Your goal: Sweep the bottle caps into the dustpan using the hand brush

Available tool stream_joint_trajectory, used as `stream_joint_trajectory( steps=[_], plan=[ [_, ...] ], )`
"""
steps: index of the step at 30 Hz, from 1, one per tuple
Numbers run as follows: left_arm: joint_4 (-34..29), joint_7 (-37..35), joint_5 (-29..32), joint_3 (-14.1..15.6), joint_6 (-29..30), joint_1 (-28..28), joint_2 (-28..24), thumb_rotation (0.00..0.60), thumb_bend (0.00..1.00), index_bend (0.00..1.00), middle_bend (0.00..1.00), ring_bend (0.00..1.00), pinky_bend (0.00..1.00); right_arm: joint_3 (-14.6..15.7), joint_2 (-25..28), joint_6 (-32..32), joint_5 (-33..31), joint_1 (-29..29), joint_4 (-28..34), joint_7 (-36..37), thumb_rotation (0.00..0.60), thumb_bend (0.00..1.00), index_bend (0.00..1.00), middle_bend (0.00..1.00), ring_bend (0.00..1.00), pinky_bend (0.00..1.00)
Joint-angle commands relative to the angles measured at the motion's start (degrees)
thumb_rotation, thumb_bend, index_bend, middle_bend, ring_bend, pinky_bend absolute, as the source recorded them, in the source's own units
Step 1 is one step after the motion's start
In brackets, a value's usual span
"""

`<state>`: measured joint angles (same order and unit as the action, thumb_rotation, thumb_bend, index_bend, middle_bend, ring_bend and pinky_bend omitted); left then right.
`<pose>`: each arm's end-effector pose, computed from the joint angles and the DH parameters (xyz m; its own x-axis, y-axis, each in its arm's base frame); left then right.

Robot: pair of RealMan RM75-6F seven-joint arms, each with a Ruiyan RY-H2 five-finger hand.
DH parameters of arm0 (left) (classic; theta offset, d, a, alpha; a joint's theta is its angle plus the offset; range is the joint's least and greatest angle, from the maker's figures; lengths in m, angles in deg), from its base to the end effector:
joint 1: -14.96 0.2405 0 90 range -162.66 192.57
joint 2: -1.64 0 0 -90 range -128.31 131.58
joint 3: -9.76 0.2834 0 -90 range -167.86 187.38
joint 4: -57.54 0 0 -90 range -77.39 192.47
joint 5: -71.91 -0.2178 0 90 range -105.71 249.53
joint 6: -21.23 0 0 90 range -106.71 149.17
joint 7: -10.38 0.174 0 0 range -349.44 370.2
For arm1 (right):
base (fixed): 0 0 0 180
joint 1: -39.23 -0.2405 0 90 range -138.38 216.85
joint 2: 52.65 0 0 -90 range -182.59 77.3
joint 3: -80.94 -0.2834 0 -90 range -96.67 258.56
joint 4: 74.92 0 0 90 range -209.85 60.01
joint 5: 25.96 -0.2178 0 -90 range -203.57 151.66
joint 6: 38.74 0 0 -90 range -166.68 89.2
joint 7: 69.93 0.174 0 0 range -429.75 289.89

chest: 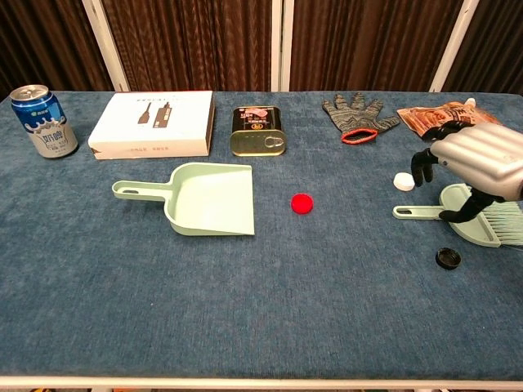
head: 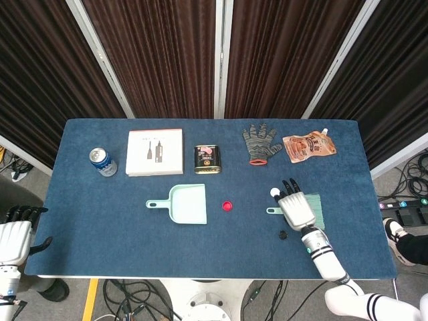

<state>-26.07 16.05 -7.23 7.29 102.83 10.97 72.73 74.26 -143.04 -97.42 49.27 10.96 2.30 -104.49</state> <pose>-0.3855 0.2065 0.1334 0.4928 0.0853 0.8660 0.8573 0.1227 -0.4999 -0.2568 -0.3388 -0.0357 0.7409 -0.1537 0.6538 -0.6594 -0.3515 0.6645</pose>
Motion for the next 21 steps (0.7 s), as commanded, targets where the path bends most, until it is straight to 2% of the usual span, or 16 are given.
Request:
stream_joint_trajectory(
  steps=[1,21],
  plan=[
    [0.2,-0.3,0.0,0.0,-0.1,0.0,0.1,0.600,0.18,0.28,0.27,0.17,0.14,0.1,-1.5,0.4,-0.9,-0.5,-1.8,0.7,0.600,0.13,0.42,0.40,0.08,0.08],
    [2.0,-2.0,-0.3,0.0,-0.5,0.0,0.9,0.600,0.18,0.28,0.27,0.17,0.14,1.1,-5.4,1.3,-3.0,-1.2,-7.2,3.9,0.600,0.18,0.47,0.45,0.11,0.07]
  ],
)
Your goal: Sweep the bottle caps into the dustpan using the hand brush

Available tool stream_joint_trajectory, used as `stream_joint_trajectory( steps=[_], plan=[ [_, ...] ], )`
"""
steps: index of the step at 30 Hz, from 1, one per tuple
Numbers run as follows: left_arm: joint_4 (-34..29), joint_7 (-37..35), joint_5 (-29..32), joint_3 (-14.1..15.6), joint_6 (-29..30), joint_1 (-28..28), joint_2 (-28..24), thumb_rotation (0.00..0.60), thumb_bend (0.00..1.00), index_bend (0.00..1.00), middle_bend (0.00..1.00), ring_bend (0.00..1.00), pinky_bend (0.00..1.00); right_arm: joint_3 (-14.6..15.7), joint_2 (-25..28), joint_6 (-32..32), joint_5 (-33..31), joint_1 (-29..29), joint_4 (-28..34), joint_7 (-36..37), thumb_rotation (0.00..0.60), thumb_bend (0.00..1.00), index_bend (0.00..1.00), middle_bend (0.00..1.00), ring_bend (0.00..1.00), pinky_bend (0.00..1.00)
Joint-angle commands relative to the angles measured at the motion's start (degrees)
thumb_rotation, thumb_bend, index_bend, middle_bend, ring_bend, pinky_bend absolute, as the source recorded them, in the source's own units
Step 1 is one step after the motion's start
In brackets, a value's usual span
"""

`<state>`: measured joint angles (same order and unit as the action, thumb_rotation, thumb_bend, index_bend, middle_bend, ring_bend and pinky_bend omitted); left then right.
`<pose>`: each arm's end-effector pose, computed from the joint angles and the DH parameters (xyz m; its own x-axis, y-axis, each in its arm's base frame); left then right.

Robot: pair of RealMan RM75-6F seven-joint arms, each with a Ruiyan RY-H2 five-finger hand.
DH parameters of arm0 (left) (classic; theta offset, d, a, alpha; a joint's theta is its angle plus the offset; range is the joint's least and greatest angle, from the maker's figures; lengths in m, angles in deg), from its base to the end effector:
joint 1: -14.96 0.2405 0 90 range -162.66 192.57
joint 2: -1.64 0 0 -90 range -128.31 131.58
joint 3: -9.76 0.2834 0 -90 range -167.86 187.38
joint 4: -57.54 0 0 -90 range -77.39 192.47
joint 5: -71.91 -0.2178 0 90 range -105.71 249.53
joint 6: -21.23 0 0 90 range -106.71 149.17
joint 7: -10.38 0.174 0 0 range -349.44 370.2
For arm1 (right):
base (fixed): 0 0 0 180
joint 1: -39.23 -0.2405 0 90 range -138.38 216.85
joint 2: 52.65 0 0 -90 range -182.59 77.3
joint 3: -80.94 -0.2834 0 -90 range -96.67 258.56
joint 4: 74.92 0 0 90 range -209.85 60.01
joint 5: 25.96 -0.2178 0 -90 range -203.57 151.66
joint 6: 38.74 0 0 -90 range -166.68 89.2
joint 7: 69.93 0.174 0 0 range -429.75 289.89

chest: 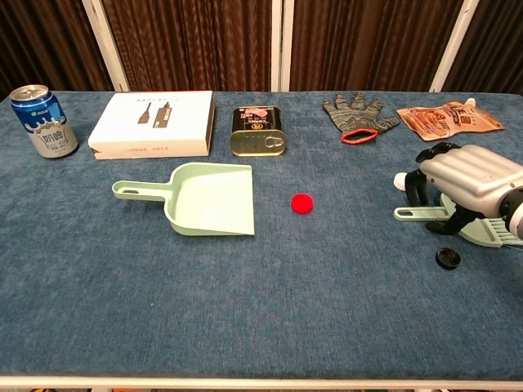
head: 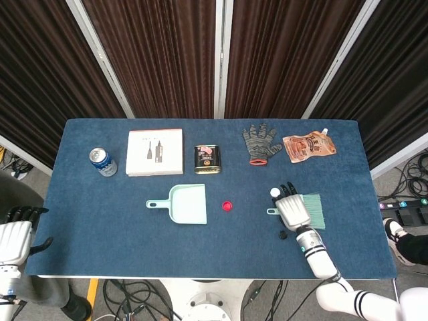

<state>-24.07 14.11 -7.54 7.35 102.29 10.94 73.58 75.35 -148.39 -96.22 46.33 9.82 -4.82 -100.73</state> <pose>-0.3909 0.2067 0.1301 0.4803 0.0900 0.8725 0.8643 0.1210 -0.4882 -0.2694 -0.3426 -0.0639 0.7071 -0.2190 0.6724 -0.7032 -0.3177 0.6360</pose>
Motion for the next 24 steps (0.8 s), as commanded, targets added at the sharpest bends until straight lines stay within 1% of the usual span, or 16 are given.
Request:
stream_joint_trajectory(
  steps=[1,3,7,10,14,16,18,20,24],
  plan=[
    [0.1,-0.1,0.0,0.0,0.1,0.0,0.0,0.600,0.18,0.28,0.27,0.17,0.14,-0.1,-0.1,0.1,-0.1,-0.2,-0.2,0.4,0.600,0.19,0.47,0.45,0.11,0.07],
    [0.1,-0.1,0.0,-0.1,0.1,0.1,0.0,0.600,0.18,0.28,0.27,0.17,0.14,-0.1,-0.2,0.2,-0.2,-0.3,-0.3,0.5,0.600,0.21,0.48,0.45,0.12,0.07],
    [0.1,-0.1,0.1,-0.1,-0.1,0.0,0.0,0.600,0.18,0.28,0.27,0.17,0.14,0.0,-0.4,0.6,-0.5,-0.6,-0.6,0.9,0.600,0.21,0.49,0.46,0.13,0.07],
    [0.1,0.0,-0.1,-0.1,-0.4,-0.2,-0.2,0.600,0.18,0.28,0.27,0.17,0.14,0.1,-0.5,0.9,-0.5,-0.8,-0.7,1.2,0.600,0.25,0.51,0.48,0.15,0.07],
    [0.0,0.7,-1.1,-0.3,-0.9,-1.3,-0.9,0.600,0.18,0.28,0.27,0.17,0.14,0.2,-0.4,0.5,-0.1,-0.9,-0.7,2.1,0.600,0.33,0.57,0.55,0.21,0.07],
    [-0.2,0.9,-1.9,-0.4,-1.7,-2.3,-1.4,0.600,0.18,0.28,0.27,0.17,0.14,0.1,0.2,-0.2,0.5,-0.8,-0.2,3.3,0.600,0.39,0.62,0.59,0.24,0.07],
    [-0.5,0.7,-2.8,-0.7,-2.4,-3.4,-2.0,0.600,0.18,0.28,0.27,0.17,0.14,0.0,1.2,-0.9,1.1,-0.5,0.8,4.8,0.600,0.46,0.66,0.62,0.26,0.07],
    [-1.1,-0.1,-3.6,-1.1,-3.6,-4.8,-2.8,0.600,0.18,0.28,0.27,0.17,0.14,-0.2,3.3,-1.3,1.8,-0.3,2.9,7.1,0.600,0.50,0.67,0.62,0.27,0.07],
    [-1.9,-1.5,-4.6,-2.1,-7.0,-8.3,-3.8,0.600,0.18,0.28,0.27,0.17,0.14,-1.0,9.0,-1.9,3.1,-0.1,8.3,11.9,0.600,0.56,0.69,0.64,0.27,0.08]
  ],
)
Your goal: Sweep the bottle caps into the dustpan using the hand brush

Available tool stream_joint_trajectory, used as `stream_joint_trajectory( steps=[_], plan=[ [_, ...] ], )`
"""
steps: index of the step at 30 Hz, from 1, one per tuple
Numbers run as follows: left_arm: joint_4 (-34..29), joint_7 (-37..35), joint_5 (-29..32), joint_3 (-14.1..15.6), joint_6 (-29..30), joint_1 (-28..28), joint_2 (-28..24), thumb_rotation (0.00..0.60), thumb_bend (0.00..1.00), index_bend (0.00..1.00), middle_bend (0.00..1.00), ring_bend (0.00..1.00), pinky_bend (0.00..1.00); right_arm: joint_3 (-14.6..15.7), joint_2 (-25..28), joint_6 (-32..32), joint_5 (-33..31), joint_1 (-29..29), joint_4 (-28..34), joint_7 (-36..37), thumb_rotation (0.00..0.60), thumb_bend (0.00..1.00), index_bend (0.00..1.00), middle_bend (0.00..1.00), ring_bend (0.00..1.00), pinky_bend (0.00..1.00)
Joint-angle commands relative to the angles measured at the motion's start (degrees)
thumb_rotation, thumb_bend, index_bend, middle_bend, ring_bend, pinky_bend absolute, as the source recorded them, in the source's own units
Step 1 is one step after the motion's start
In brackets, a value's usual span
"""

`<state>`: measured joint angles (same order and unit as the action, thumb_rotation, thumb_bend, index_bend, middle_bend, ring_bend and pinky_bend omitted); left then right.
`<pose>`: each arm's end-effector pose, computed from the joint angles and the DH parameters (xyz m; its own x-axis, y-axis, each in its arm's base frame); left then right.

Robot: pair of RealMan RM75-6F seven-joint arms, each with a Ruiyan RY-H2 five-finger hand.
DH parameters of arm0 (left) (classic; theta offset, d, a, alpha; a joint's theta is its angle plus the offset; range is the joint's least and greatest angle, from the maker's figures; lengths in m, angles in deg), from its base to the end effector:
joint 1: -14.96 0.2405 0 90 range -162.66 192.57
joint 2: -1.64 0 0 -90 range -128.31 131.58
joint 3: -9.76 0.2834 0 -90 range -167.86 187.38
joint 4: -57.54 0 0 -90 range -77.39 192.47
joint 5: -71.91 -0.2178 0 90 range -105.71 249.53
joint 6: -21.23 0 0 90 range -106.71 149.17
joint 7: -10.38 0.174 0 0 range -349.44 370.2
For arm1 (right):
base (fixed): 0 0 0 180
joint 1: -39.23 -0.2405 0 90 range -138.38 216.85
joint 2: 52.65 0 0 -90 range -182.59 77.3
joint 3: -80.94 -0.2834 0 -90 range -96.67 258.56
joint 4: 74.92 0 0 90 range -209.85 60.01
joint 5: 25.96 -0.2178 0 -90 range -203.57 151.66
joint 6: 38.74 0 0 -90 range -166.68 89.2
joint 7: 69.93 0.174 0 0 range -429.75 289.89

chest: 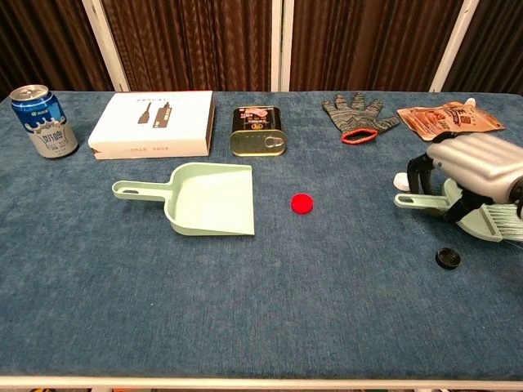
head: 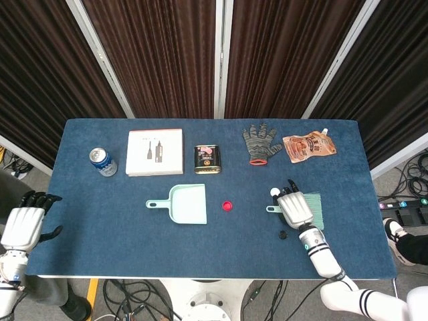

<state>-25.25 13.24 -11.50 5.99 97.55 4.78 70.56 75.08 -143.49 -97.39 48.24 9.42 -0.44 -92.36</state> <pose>-0.3612 0.2521 0.1344 0.5082 0.0883 0.8567 0.8611 -0.0388 -0.5069 -0.2626 -0.3481 -0.0356 0.6160 -0.2147 0.7580 -0.7789 -0.3100 0.5452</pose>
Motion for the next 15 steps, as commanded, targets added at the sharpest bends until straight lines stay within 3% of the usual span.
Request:
stream_joint_trajectory(
  steps=[1,9,15],
  plan=[
    [-0.9,-0.6,-0.9,-1.1,-3.5,-3.3,-0.9,0.600,0.18,0.29,0.27,0.17,0.14,-1.2,6.0,-1.0,1.6,0.2,5.6,5.0,0.600,0.57,0.69,0.64,0.27,0.08],
    [-1.4,0.5,2.2,-4.0,-15.2,-12.6,1.8,0.600,0.17,0.33,0.29,0.19,0.16,-6.7,15.9,-0.3,0.7,-1.8,12.1,12.2,0.600,0.57,0.69,0.64,0.27,0.09],
    [0.9,4.3,7.5,-5.1,-23.9,-18.6,6.6,0.600,0.18,0.36,0.30,0.22,0.21,-8.4,18.4,-0.7,0.4,-3.0,12.8,13.1,0.600,0.57,0.69,0.64,0.27,0.09]
  ],
)
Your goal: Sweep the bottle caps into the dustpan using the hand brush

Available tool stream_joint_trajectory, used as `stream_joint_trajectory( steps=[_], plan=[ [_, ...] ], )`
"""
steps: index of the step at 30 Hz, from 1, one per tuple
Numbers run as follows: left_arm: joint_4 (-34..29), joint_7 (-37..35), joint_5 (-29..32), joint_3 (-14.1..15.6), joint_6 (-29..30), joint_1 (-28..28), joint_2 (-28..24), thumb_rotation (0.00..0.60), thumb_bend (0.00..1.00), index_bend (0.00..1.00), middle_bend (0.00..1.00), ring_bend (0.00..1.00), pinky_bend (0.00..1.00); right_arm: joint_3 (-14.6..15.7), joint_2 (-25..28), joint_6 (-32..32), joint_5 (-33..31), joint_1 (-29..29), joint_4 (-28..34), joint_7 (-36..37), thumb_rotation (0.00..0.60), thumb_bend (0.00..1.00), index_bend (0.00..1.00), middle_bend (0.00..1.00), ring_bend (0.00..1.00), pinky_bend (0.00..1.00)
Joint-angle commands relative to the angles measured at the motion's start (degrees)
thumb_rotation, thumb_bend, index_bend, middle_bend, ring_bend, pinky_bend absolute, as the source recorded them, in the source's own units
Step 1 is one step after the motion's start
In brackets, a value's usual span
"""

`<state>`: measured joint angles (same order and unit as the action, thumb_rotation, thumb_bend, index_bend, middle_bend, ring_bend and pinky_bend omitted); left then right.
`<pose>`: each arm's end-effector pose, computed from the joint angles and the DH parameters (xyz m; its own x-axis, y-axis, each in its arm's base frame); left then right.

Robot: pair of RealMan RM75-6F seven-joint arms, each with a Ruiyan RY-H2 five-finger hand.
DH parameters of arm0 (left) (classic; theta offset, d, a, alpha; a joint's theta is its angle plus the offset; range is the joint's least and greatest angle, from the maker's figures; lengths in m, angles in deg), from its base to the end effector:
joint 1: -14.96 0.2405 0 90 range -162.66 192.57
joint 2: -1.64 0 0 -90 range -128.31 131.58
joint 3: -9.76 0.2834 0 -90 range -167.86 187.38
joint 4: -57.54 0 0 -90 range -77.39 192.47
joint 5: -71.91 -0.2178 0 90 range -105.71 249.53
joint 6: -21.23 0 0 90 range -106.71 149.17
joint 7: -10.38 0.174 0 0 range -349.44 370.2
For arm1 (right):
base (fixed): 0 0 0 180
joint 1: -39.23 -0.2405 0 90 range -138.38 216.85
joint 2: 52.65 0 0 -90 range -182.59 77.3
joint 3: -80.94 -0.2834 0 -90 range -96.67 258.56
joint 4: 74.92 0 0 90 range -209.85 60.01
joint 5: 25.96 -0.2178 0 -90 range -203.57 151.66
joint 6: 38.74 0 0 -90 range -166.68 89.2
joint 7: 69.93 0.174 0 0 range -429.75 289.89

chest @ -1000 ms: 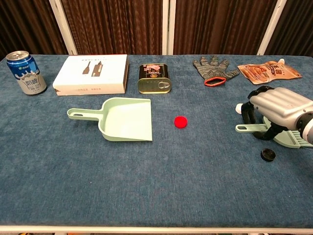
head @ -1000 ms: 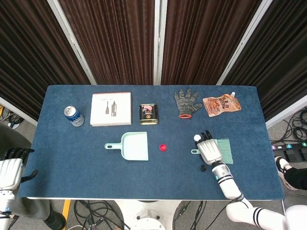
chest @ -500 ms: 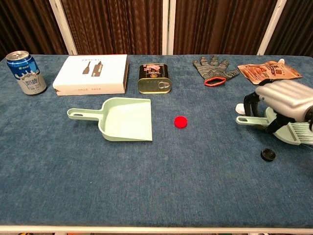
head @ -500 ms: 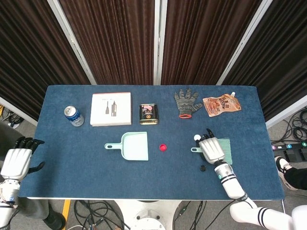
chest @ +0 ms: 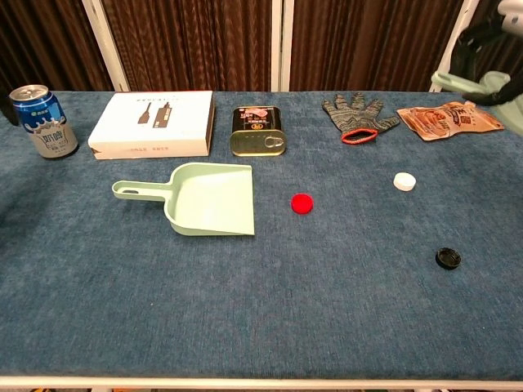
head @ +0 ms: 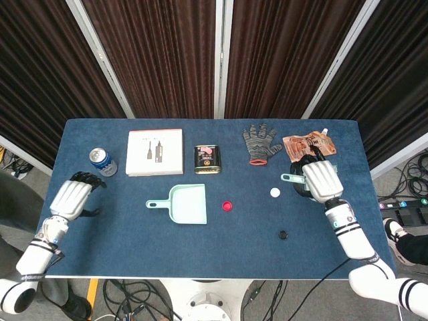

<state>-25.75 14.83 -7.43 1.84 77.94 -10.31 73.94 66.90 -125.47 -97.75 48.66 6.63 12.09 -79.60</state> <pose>-0.2986 0.3445 0.0740 0.4942 0.2449 0.8341 0.8658 -0.2252 -0.4469 -0.2227 -0.3958 0.0913 0.4620 -0.0768 0.8835 -0.8586 -0.2880 0.4240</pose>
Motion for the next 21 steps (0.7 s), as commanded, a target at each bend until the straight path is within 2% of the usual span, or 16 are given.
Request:
stream_joint_trajectory(
  steps=[1,10,21],
  plan=[
    [1.6,3.6,4.7,-1.1,-5.5,-4.4,4.4,0.600,0.19,0.36,0.30,0.23,0.21,-0.3,0.5,-0.5,-0.1,-0.2,0.3,0.5,0.600,0.57,0.69,0.64,0.27,0.09],
    [3.8,12.2,12.3,-1.2,-10.0,-9.7,12.3,0.600,0.20,0.36,0.31,0.23,0.23,0.9,0.2,-1.0,-0.6,0.1,-0.9,1.7,0.600,0.57,0.69,0.64,0.27,0.09],
    [2.8,22.9,19.4,-0.3,-7.5,-12.6,18.0,0.600,0.22,0.38,0.38,0.27,0.24,2.2,-0.1,-0.8,-1.0,0.5,-2.4,3.8,0.600,0.57,0.69,0.64,0.27,0.09]
  ],
)
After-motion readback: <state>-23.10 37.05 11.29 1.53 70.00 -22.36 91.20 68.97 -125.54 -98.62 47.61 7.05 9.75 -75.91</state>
